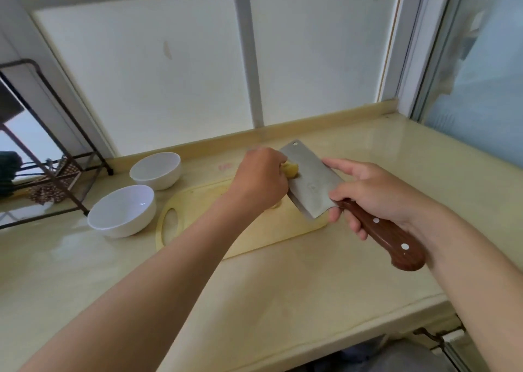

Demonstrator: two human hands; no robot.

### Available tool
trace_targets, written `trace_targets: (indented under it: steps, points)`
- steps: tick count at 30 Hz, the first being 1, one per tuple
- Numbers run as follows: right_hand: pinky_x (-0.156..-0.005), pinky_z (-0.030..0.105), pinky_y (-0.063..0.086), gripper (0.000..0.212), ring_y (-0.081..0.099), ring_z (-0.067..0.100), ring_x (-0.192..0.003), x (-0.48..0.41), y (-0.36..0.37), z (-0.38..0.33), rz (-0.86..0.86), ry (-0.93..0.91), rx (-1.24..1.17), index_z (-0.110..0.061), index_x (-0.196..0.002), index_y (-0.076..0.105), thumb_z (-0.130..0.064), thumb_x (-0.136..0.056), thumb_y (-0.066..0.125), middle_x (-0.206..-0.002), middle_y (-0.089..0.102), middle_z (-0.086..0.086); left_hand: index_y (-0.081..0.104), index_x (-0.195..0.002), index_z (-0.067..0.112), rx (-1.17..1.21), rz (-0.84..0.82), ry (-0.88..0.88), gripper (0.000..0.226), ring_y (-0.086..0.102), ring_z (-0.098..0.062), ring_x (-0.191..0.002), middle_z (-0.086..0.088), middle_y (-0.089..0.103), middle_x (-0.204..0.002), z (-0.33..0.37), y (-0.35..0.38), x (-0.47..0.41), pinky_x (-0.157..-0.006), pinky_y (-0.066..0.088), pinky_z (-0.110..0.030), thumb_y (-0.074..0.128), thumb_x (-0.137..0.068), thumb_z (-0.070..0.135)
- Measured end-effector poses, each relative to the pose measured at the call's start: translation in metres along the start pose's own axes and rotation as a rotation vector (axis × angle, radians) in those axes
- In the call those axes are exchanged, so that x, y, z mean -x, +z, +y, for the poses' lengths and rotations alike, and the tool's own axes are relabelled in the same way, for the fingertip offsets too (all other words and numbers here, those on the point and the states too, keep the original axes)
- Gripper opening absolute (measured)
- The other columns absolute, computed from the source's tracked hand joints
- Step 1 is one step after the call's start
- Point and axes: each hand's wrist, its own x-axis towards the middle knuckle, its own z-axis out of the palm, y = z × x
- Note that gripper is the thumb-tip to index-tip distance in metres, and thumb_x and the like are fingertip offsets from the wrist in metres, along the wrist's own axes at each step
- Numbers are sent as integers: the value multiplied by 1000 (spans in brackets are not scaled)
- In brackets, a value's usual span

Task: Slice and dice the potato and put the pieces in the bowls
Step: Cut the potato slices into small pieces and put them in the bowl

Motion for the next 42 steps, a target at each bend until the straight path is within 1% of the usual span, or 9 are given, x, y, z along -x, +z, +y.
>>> trace_targets:
  steps: [5,8,14,19,22,26,33,40,42]
  points:
    - [-38,28,46,67,53,18,-41,-24,38,-43,-70,-73,-16,-37,-153,43,1,-98,54,-70,71,17,65,-88,6,-40,38,-45,16,56,-34,-77,-16,59,-81,-22,-62,-8,-49,31,-23,51,-79,6]
    - [-37,27,46,69,54,18,-40,-47,73,-67,-125,-98,-25,-33,-156,39,1,-98,54,-69,72,17,56,-65,6,-130,24,-72,22,48,-31,-62,-12,50,-65,-47,-97,-14,-46,31,-25,54,-85,16]
    - [-39,26,48,66,53,17,-41,-87,149,-104,-231,-100,-18,-29,-155,40,3,-98,50,-70,69,20,71,-90,8,-265,6,-175,24,62,-27,-75,-7,67,-82,-120,-137,-26,-64,54,-36,56,-89,26]
    - [-38,26,47,71,52,16,-38,-120,191,-112,-256,-60,16,-25,-161,31,5,-98,47,-66,67,20,74,-90,8,-225,28,-279,31,64,-27,-85,-9,71,-89,-183,-141,-38,-74,57,-36,59,-90,35]
    - [-39,25,48,74,53,17,-38,-131,195,-109,-239,-34,67,-26,-162,27,5,-98,45,-66,67,19,70,-88,9,-255,-21,-377,21,60,-23,-76,-6,66,-87,-216,-132,-43,-61,49,-29,61,-89,29]
    - [-41,26,48,73,53,19,-41,-135,182,-106,-208,-32,153,-31,-159,32,5,-96,41,-73,68,21,68,-91,8,-251,-65,-452,17,63,-25,-81,-7,64,-95,-240,-125,-48,-67,52,-31,56,-81,3]
    - [-45,29,52,74,58,20,-45,-131,153,-100,-165,-51,218,-33,-159,34,1,-94,45,-71,74,17,70,-102,17,-180,-44,-389,22,63,-19,-89,-3,65,-107,-236,-118,-47,-70,49,-24,58,-87,7]
    - [-42,30,50,76,58,22,-44,-104,103,-89,-36,-101,188,-33,-161,33,1,-95,50,-73,76,18,66,-91,25,-88,-101,-160,10,61,-17,-88,6,64,-95,-145,-97,-17,-82,52,-32,58,-87,19]
    - [-41,30,50,74,57,21,-43,-95,89,-82,-4,-102,184,-33,-159,37,2,-95,49,-71,75,18,67,-108,24,-88,-159,-121,20,59,-12,-94,8,64,-103,-125,-83,2,-84,49,-28,62,-89,28]
